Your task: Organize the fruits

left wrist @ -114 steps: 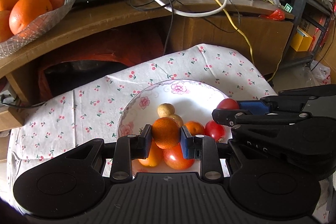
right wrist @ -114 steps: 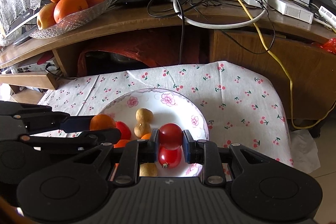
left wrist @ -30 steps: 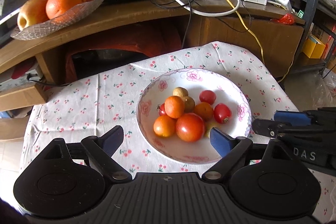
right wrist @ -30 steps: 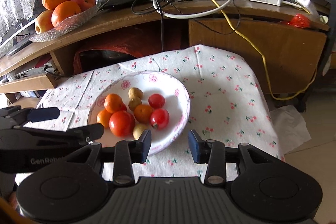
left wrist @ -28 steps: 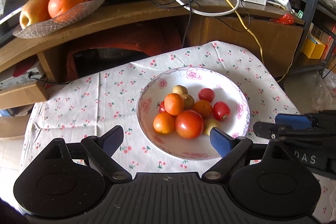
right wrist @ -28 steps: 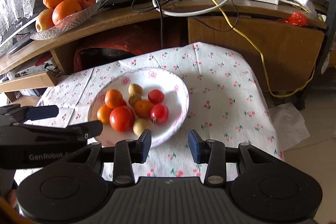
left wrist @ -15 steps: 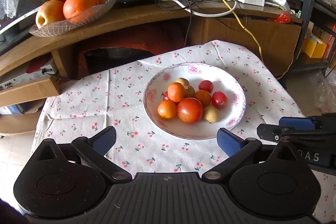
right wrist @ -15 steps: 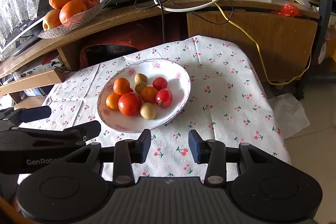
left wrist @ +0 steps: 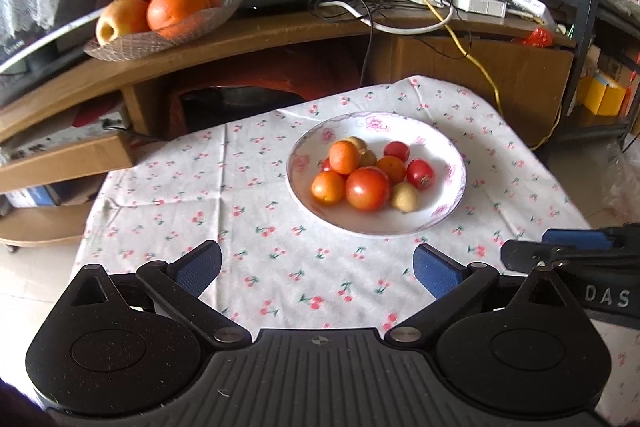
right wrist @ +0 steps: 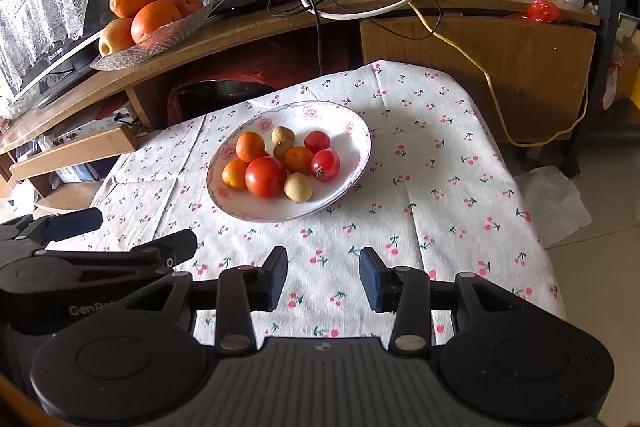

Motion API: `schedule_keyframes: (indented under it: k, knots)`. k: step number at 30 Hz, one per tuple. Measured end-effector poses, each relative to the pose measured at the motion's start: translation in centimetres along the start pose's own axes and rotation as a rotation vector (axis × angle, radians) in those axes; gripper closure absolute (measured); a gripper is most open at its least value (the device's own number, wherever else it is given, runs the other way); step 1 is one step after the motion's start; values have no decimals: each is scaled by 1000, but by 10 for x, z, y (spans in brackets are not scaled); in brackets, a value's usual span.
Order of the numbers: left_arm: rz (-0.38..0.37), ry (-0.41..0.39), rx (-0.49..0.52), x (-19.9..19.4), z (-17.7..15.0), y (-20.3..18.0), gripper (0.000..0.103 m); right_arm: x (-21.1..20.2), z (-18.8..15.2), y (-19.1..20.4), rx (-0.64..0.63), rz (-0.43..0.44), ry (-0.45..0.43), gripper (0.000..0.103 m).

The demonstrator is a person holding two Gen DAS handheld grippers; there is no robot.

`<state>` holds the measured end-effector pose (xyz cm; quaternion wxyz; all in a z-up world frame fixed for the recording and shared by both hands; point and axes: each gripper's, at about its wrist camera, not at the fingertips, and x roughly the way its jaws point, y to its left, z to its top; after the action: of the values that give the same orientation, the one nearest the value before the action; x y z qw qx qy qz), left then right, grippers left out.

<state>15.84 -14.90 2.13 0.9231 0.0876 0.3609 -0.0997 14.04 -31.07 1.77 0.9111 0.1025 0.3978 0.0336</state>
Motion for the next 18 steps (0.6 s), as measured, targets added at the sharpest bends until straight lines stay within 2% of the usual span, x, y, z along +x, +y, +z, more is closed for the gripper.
schedule_keyframes:
  k: [5,12,18]
  knots:
    - [28,-19,19,-12,-6,-5,0,-9,-7,1,12,7,-6,63]
    - [-50,13,-36,-16,-11,1,0,-23,-17,0,35,9,-18,63]
    - [-28,32,-32,-19,-22,-6,0,-28,-26,1,33,-1,-5,63]
